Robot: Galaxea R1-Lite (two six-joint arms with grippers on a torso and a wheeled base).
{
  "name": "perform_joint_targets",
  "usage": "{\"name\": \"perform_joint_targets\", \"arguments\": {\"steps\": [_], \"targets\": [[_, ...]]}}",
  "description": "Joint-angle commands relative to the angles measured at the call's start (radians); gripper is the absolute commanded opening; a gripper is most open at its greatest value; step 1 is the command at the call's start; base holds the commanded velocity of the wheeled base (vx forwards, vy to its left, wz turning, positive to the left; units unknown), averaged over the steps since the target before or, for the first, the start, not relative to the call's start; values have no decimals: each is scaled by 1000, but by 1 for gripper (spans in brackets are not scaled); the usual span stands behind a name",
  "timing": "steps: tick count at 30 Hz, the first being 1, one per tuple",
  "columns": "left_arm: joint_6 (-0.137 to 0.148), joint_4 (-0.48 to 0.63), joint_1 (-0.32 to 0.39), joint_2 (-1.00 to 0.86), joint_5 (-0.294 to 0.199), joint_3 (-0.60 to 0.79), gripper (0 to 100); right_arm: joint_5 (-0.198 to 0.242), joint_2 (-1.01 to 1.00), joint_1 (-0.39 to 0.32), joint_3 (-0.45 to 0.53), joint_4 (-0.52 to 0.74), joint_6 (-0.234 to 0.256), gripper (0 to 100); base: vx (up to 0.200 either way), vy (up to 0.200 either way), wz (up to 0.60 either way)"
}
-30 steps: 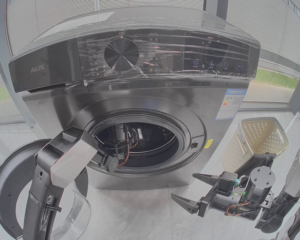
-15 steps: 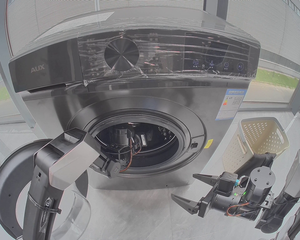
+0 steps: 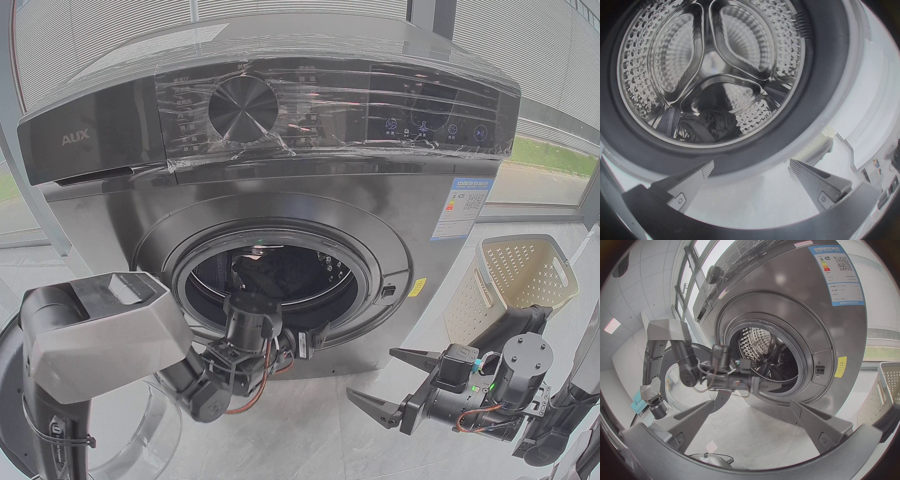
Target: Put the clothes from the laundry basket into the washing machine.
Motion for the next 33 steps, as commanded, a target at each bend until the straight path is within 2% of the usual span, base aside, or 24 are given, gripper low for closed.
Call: {"name": "perform_joint_targets", "arguments": {"steps": [1, 3, 5, 6, 7, 10, 14, 15, 16, 19, 22, 26, 29, 33], "targets": [[-3, -164, -96, -244, 2, 324, 100, -2, -26, -7, 13, 2, -3, 100, 0, 0, 0], [2, -198, -96, -298, 6, 384, 100, -5, -29, -11, 14, 2, -4, 100, 0, 0, 0], [3, -227, -96, -381, 45, 455, 100, -7, -43, -20, 23, 2, -6, 100, 0, 0, 0], [3, -229, -96, -386, 46, 458, 100, -7, -45, -21, 25, 2, -6, 100, 0, 0, 0], [-1, -238, -98, -442, 65, 507, 100, -10, -61, -38, 31, 4, -9, 100, 0, 0, 0], [-1, -255, -79, -524, 72, 581, 100, -16, -92, -84, 59, 2, -14, 100, 0, 0, 0], [3, -350, 4, -587, 121, 669, 100, -32, -167, -182, 91, 4, -26, 100, 0, 0, 0], [3, -350, 4, -587, 121, 669, 100, -32, -167, -182, 91, 4, -26, 100, 0, 0, 0], [12, -396, 34, -622, 126, 731, 100, -32, -203, -241, 95, 5, -26, 100, 0, 0, 0], [58, -413, 85, -666, 101, 795, 100, -29, -247, -317, 108, 13, -29, 100, 0, 0, 0], [77, -422, 91, -657, 94, 841, 100, -32, -252, -371, 115, 13, -40, 100, -67, 0, 0], [77, -429, 90, -665, 94, 870, 100, -32, -264, -429, 155, 18, -58, 100, -200, 0, 0], [75, -436, 93, -668, 94, 874, 100, -35, -270, -445, 155, 25, -58, 100, -200, 0, 0], [91, -442, 93, -683, 101, 892, 100, -35, -313, -468, 155, 68, -61, 100, -200, 0, 0]]}}
